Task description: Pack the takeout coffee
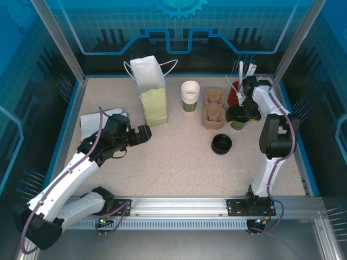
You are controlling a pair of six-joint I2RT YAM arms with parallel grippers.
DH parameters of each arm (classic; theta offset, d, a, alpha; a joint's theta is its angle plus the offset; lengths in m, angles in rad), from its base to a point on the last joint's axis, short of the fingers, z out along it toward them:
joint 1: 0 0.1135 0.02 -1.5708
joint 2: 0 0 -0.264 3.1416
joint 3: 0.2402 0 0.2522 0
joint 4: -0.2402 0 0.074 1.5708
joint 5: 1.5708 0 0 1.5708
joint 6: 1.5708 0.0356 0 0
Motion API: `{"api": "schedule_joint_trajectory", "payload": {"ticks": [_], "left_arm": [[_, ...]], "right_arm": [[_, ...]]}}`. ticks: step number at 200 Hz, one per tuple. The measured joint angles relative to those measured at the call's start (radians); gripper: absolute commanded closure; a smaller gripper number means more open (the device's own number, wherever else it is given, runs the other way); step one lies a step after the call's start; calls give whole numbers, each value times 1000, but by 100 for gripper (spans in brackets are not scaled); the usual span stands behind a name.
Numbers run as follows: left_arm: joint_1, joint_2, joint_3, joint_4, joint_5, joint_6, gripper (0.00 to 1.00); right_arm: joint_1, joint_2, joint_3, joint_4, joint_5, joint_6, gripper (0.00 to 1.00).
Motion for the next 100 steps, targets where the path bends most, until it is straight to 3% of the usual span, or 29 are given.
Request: {"api": "schedule_joint_trajectory", "payload": {"ticks": [100], "left_arm": [[15, -33, 4, -29, 12, -10, 2]], "right_arm": [[-5, -252, -165, 1, -8, 14, 0]]}}
